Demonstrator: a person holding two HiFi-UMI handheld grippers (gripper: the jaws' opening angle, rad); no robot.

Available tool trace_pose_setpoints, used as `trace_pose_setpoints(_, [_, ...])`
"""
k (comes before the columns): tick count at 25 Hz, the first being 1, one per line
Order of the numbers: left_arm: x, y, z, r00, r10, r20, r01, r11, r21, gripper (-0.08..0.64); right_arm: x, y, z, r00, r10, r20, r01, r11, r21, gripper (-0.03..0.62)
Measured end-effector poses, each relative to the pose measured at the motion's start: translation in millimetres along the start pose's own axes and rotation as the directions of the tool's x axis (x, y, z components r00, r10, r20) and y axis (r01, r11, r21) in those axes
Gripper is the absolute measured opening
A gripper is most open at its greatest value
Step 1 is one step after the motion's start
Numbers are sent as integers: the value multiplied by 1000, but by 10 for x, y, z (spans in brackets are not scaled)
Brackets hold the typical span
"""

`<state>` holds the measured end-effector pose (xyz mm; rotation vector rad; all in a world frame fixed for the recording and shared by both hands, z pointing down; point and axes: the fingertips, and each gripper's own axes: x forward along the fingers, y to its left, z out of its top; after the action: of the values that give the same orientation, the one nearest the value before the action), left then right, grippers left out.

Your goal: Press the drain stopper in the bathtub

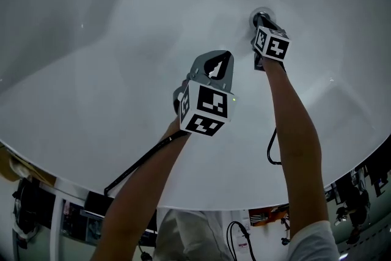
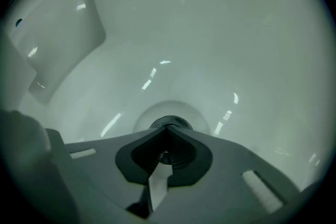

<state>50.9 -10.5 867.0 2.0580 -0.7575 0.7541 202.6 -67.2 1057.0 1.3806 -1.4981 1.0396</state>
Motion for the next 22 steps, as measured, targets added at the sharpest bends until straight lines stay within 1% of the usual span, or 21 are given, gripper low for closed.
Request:
trace_pose_setpoints(5, [-128, -10, 62, 1000, 7, 21, -7, 1000, -8, -2, -14, -9, -11, 999, 40, 3, -40, 999, 36, 3])
trace_pose_setpoints(8, [-277, 31, 42, 999, 19, 29, -19, 1000, -18, -2, -68, 99, -18, 999, 51, 4, -51, 998, 21, 2])
trace_pose_setpoints(10, [-396, -15, 85, 999, 22, 28, -22, 1000, -11, -2, -189, 124, 30, 998, 56, 13, -56, 998, 19, 2])
trace_pose_setpoints(14, [-649, -212, 338, 999, 22, 34, -22, 1000, -21, -2, -544, 98, 211, 997, 62, 34, -63, 998, 30, 2])
trace_pose_setpoints(18, [-982, -354, 552, 998, 43, 40, -42, 999, -29, -2, -916, 267, 297, 995, 89, 45, -91, 995, 42, 2])
trace_pose_setpoints(22, [-1322, -534, 858, 997, 55, 57, -55, 998, -17, -2, -1326, 391, 484, 991, 104, 79, -109, 992, 61, 2])
